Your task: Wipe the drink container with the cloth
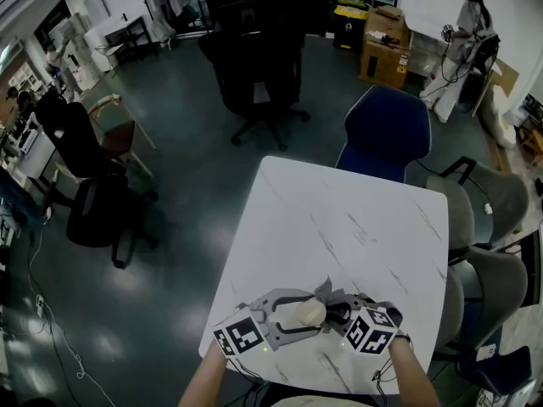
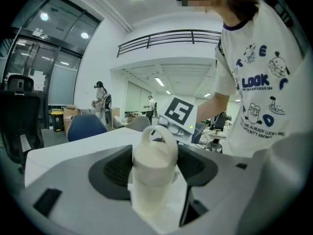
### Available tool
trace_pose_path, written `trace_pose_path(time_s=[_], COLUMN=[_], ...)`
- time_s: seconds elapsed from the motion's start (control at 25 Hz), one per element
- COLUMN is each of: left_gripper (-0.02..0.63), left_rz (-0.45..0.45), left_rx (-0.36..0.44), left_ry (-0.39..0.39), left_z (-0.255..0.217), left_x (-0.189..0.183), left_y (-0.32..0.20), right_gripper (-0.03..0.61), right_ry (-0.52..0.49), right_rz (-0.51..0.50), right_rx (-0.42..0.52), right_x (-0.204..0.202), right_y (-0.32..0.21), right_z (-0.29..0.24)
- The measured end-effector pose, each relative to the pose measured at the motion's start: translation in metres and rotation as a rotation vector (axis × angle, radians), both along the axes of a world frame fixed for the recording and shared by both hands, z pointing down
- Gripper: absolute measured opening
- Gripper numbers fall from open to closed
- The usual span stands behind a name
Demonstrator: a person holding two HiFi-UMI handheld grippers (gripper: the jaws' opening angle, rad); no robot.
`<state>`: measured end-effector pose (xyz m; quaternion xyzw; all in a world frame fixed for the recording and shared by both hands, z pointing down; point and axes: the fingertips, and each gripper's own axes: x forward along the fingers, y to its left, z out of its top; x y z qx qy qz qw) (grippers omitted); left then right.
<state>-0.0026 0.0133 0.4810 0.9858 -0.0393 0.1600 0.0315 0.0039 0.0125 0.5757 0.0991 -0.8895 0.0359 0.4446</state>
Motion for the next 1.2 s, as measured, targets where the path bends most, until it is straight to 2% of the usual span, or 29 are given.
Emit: trace_pose_path(time_s=[0.32, 0.6, 0.84, 1.2], left_gripper=[0.282, 0.282, 0.287, 0.285], left_rz=[-0.090, -0.258, -0.427, -0.537], left_rx=[0.017, 0.048, 0.033, 0.057], left_ry=[-0.006, -0.025, -0.005, -0.022], left_z=[0.004, 0.001, 0.001, 0.005], left_x=[0.001, -0.004, -0.008, -0.005], left_y=[0.000, -0.003, -0.004, -0.007], right_gripper=[0.044, 0.044, 0.044, 0.044], right_ry=[0.006, 0.013, 0.011, 0.021], right_rz=[0.050, 0.079, 0.095, 0.104], right_rx=[-0.026, -0.040, -0.042, -0.040], right_x=[0.000, 0.000, 0.000, -0.001], right_y=[0.005, 0.006, 0.006, 0.007], right_z=[0.023, 0.034, 0.036, 0.044])
